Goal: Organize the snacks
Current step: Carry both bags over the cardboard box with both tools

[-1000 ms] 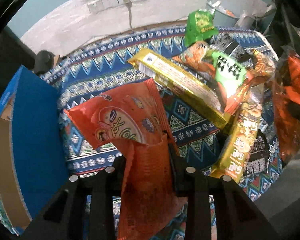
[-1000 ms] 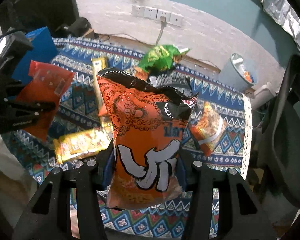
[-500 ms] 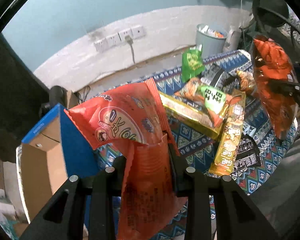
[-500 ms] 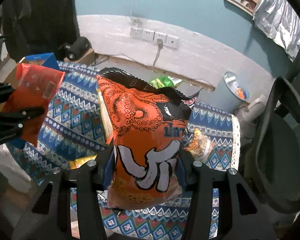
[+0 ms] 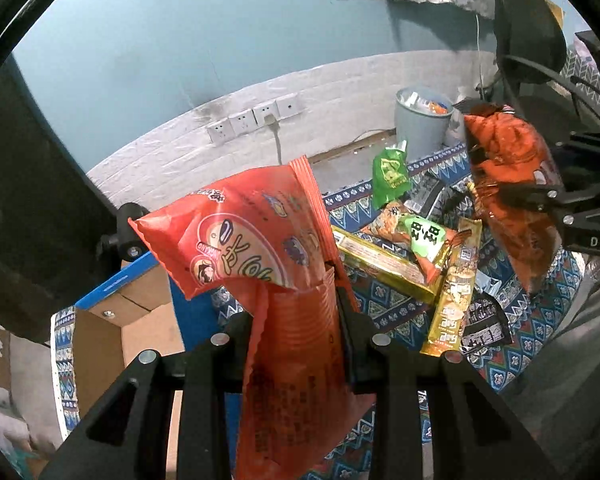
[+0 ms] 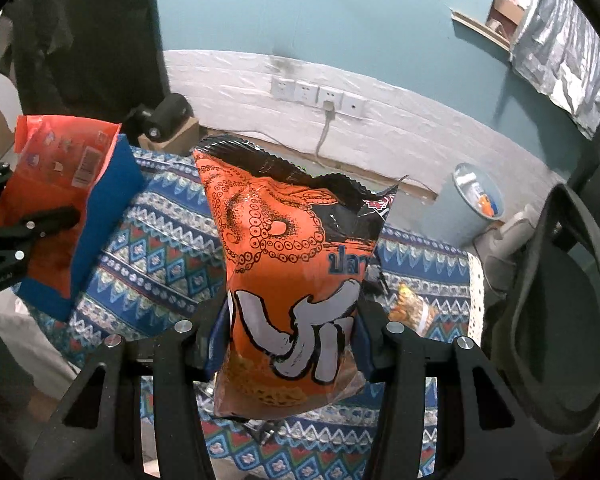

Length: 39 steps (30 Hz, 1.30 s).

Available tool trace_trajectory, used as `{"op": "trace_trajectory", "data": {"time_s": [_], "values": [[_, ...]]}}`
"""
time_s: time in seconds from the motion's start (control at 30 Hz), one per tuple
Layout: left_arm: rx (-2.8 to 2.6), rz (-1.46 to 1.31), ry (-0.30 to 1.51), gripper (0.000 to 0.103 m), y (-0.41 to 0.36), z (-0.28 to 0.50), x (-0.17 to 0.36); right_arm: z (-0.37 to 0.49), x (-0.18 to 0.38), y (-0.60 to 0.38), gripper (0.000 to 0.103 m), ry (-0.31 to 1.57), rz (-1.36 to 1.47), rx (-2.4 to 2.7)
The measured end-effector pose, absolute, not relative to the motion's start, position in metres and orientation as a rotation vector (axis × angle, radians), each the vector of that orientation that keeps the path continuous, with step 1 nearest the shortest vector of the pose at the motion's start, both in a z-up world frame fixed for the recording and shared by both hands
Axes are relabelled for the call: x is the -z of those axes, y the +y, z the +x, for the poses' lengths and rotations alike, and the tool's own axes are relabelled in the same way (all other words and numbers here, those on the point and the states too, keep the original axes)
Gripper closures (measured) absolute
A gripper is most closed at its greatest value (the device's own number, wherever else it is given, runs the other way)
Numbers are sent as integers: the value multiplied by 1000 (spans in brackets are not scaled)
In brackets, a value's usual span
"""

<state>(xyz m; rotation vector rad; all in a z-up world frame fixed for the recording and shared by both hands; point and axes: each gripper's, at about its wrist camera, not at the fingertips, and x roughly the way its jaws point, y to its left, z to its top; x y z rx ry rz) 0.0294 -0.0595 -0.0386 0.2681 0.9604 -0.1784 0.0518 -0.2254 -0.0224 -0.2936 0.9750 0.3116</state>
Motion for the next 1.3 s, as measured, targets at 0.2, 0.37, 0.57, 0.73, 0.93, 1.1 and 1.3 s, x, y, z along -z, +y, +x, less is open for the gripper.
{"op": "trace_trajectory", "data": {"time_s": [0.2,0.37,0.57,0.73,0.93,1.1,1.3], "values": [[155,265,934,71,-46,27,32,56,13,-199,53,956,-289,-362],[120,259,922,71,-27,24,28,58,9,-176,53,946,-275,-418],[90,226,908,71,0,20,23,60,6,-145,53,941,-292,-471],[68,201,911,71,20,19,22,63,6,-118,53,943,-306,-513],[38,178,913,71,44,16,23,70,8,-91,53,952,-315,-555],[2,157,911,71,66,14,26,75,12,-67,53,944,-317,-614],[-41,131,925,71,94,11,32,81,17,-35,53,956,-327,-661]]}}
